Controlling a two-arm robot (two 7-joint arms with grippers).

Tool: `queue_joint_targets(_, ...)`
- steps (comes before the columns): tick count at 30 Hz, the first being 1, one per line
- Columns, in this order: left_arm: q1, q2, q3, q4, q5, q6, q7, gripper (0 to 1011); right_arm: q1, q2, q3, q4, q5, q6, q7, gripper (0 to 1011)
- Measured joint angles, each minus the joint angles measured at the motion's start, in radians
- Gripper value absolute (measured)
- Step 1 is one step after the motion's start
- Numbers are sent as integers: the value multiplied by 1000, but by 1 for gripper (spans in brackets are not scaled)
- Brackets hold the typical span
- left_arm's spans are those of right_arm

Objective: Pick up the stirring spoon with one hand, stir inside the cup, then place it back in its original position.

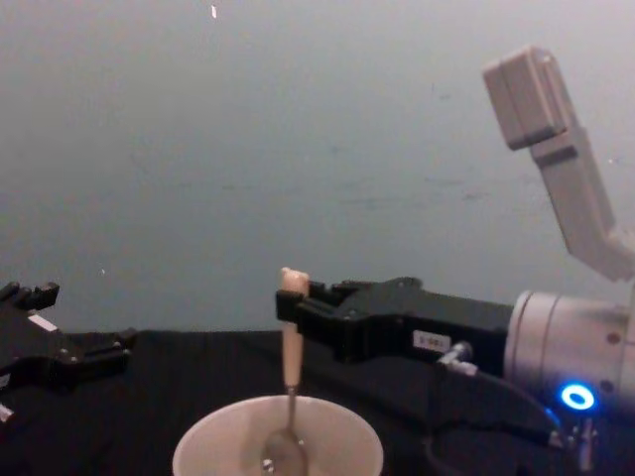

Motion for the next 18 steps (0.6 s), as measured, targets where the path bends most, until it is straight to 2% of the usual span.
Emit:
queue_joint_targets(3,0,0,0,0,0,0,0,1001,-1,8,11,-3,4,6,0,216)
queue_joint_targets(10,0,0,0,0,0,0,0,1001,-39,67,37,-67,35,30,30,215)
queue_joint_targets(18,0,0,0,0,0,0,0,1001,-96,136,37,-157,70,52,69,216)
